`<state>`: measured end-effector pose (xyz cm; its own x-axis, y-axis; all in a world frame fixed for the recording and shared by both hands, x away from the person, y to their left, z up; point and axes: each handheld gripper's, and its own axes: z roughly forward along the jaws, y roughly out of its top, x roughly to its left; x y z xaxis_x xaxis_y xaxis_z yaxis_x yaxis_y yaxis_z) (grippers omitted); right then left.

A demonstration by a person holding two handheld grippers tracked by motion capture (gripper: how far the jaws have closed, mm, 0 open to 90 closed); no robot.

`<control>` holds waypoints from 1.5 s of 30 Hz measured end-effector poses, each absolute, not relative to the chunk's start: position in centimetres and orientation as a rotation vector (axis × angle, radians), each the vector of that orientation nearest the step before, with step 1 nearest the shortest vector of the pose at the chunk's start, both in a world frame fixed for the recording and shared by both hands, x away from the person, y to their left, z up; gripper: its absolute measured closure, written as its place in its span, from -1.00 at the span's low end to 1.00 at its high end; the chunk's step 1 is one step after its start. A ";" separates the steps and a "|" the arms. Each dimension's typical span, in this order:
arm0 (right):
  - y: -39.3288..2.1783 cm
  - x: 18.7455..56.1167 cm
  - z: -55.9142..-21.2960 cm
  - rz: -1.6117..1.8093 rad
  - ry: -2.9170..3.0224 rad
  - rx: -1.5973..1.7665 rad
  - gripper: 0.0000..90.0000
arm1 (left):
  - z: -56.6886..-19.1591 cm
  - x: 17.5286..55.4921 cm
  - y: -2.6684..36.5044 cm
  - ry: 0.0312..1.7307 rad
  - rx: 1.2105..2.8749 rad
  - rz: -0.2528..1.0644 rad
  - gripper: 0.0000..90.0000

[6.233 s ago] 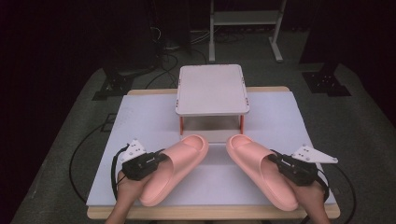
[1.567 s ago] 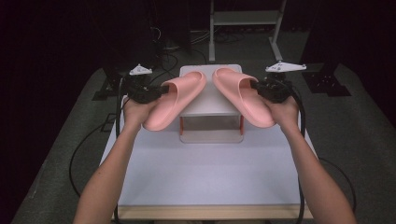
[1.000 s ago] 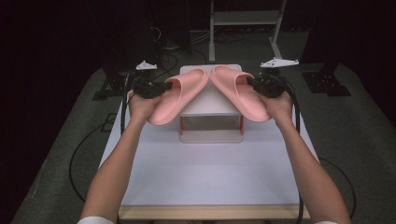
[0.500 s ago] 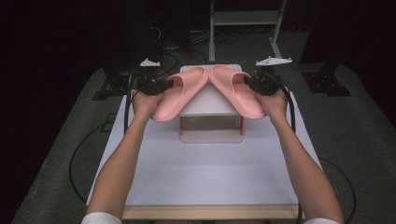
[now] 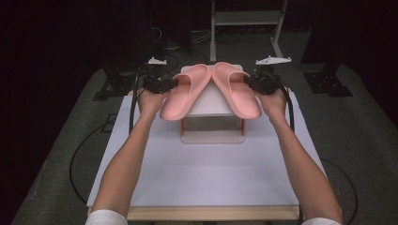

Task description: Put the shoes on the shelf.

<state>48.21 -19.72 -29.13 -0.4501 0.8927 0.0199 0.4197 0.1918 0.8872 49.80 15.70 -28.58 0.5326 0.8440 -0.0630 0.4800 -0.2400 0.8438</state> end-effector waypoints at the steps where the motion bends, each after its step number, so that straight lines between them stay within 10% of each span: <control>1: -19.7 48.2 -29.1 1.203 1.959 1.222 0.73 | -28.5 49.8 15.6 1.082 1.899 0.524 0.76; 45: -17.1 48.9 -28.8 1.247 1.992 1.221 0.51 | -28.9 49.8 13.8 1.083 1.838 0.471 0.53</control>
<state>48.87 -17.15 -28.81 -0.4806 0.8754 0.0520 0.4294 0.1832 0.8844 49.77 13.83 -28.86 0.5395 0.8335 -0.1193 0.4811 -0.1889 0.8561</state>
